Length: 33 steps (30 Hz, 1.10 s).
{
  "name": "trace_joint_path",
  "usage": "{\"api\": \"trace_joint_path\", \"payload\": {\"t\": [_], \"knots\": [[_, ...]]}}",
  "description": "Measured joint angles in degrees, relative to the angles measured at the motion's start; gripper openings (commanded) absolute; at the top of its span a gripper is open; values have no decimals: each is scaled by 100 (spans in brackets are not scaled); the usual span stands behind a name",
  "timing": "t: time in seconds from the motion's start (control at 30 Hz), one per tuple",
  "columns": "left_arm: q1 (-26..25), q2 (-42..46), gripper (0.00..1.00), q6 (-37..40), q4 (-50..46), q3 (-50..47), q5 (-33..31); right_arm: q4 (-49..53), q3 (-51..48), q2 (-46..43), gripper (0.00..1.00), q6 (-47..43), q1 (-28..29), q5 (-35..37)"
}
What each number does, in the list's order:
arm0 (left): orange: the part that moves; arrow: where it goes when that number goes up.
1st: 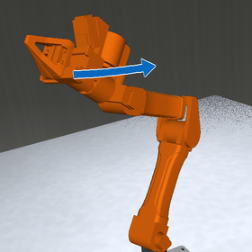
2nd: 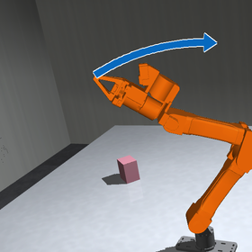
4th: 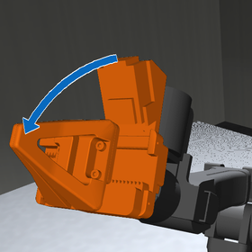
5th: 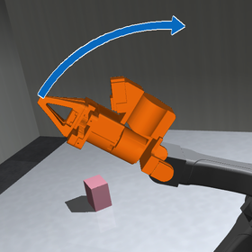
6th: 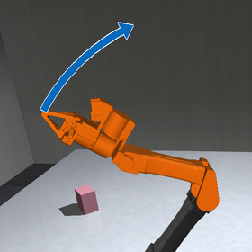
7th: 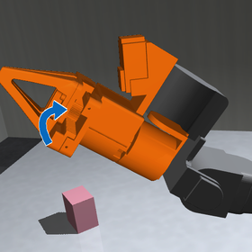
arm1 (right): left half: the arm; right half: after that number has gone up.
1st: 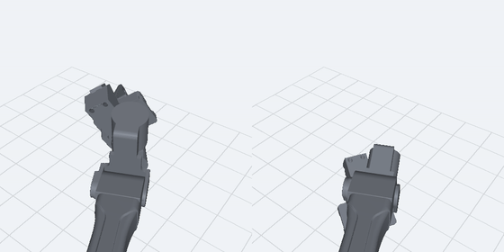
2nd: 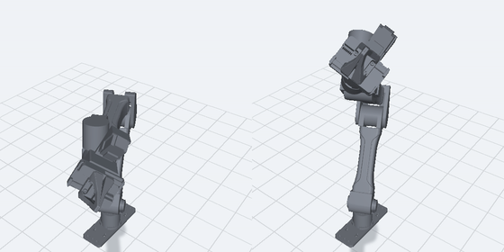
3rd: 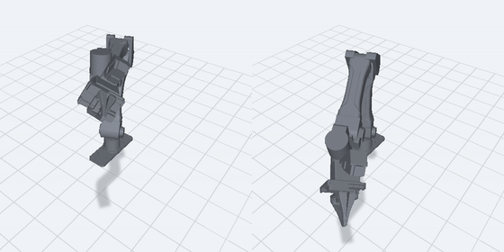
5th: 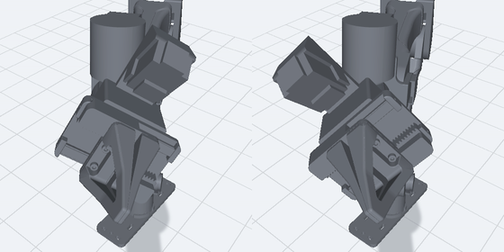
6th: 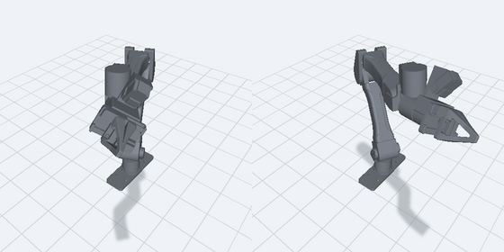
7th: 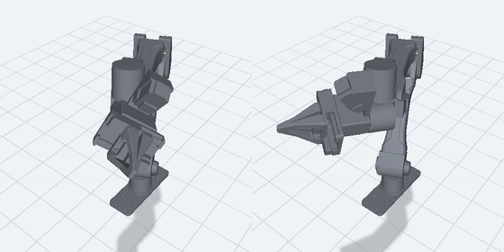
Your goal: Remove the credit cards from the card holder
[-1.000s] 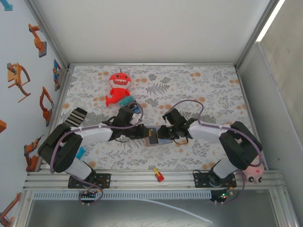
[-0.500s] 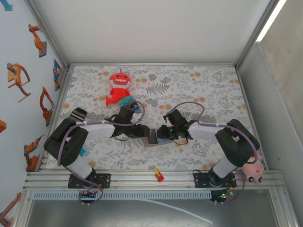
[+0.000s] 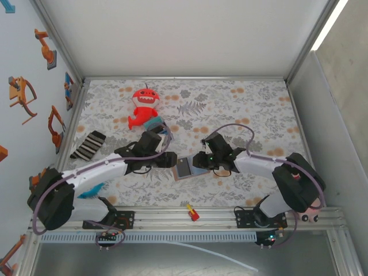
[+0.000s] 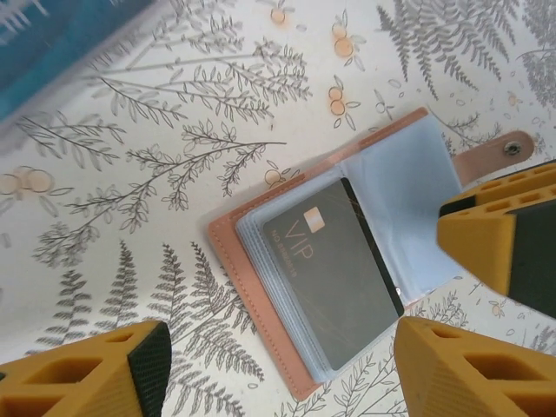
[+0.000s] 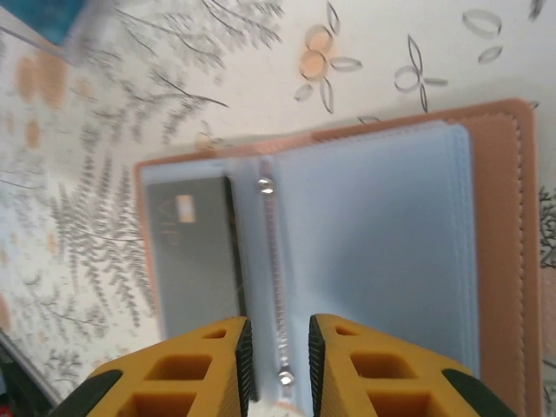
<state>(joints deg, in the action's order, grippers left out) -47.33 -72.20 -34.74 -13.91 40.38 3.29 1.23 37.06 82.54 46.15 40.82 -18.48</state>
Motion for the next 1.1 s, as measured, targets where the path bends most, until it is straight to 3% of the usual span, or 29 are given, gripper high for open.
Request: {"api": "trace_joint_path", "payload": {"t": [0.17, 0.33, 0.63, 1.1], "knots": [[-625, 243, 57, -361, 109, -214, -831, 125, 0, -662, 25, -11, -7, 37], [-1060, -149, 51, -719, 636, -501, -1040, 284, 0, -791, 24, -96, -9, 31], [-1082, -1193, 47, -1292, 1996, -789, -968, 339, -70, -664, 24, -162, -9, 0], [-704, -1661, 34, -1279, 2605, -675, -721, -306, -367, -9, 22, 111, -9, -15]]}}
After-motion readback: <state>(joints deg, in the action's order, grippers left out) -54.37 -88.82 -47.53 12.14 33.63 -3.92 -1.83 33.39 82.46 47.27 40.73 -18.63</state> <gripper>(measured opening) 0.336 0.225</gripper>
